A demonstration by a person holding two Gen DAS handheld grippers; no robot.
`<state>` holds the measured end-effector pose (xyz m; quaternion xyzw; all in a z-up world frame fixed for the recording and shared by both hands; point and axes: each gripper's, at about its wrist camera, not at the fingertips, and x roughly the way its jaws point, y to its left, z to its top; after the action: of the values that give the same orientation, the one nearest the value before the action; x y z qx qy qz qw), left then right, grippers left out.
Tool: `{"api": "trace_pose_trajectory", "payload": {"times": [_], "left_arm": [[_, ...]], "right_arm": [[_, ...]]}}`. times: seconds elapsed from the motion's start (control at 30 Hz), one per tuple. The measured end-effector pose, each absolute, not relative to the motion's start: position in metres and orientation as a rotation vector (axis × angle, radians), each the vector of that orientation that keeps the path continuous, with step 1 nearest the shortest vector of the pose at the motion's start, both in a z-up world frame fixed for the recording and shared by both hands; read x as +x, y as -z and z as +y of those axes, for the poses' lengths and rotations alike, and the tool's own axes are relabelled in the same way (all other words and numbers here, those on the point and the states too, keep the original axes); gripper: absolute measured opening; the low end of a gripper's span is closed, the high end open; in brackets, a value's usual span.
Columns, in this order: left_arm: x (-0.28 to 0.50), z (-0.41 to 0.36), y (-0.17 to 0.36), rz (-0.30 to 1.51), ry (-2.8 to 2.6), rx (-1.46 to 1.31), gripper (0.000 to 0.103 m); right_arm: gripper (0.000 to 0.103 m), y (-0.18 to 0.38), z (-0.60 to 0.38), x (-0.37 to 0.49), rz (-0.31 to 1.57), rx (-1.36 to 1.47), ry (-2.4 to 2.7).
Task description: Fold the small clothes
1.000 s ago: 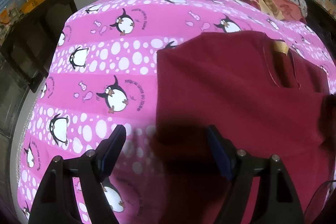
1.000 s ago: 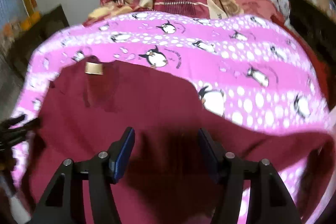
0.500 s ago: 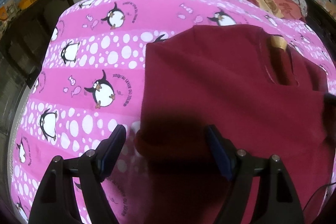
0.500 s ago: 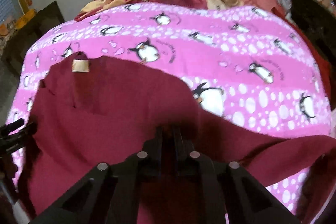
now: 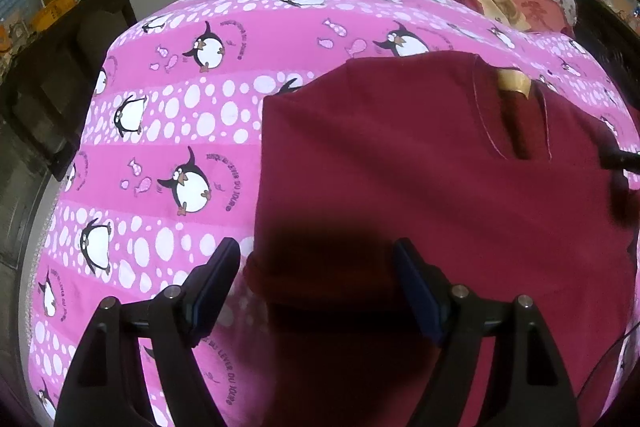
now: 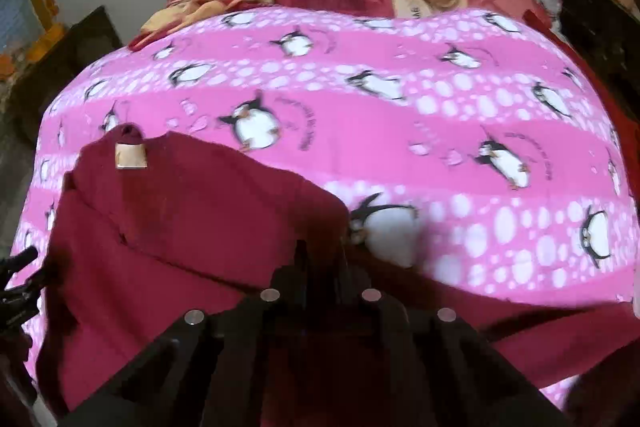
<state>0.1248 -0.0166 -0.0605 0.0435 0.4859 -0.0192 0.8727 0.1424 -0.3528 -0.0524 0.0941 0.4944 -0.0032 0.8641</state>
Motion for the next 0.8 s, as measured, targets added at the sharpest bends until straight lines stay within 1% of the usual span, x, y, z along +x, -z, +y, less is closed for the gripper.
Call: {"api": "trace_pose_trajectory", "payload": {"times": [0.2, 0.23, 0.3, 0.4, 0.5, 0.6, 0.7, 0.8], "left_arm": [[0.130, -0.016, 0.065, 1.026, 0.025, 0.084, 0.078], [0.130, -0.016, 0.065, 1.027, 0.025, 0.085, 0.078], [0.130, -0.017, 0.067, 1.027, 0.024, 0.085, 0.078], [0.130, -0.018, 0.068, 1.029, 0.028, 0.084, 0.078], [0.130, -0.021, 0.071, 1.032, 0.030, 0.089, 0.078], [0.130, -0.024, 0.073, 1.032, 0.029, 0.094, 0.078], [0.131, -0.026, 0.075, 1.035, 0.028, 0.103, 0.078], [0.131, -0.028, 0.076, 1.037, 0.028, 0.109, 0.078]], "right_arm": [[0.011, 0.064, -0.365, 0.144, 1.032, 0.265, 0.061], [0.019, 0.060, -0.365, 0.142, 1.033, 0.259, 0.068], [0.032, 0.048, -0.364, 0.133, 1.021, 0.260, 0.087], [0.032, 0.023, -0.350, 0.113, 0.965, 0.206, 0.080], [0.032, 0.013, -0.326, 0.100, 0.948, 0.150, 0.007], [0.032, 0.025, -0.306, 0.094, 0.988, 0.121, -0.063], [0.032, 0.047, -0.303, 0.100, 1.039, 0.084, -0.028], [0.028, 0.063, -0.317, 0.104, 1.072, 0.136, -0.001]]}}
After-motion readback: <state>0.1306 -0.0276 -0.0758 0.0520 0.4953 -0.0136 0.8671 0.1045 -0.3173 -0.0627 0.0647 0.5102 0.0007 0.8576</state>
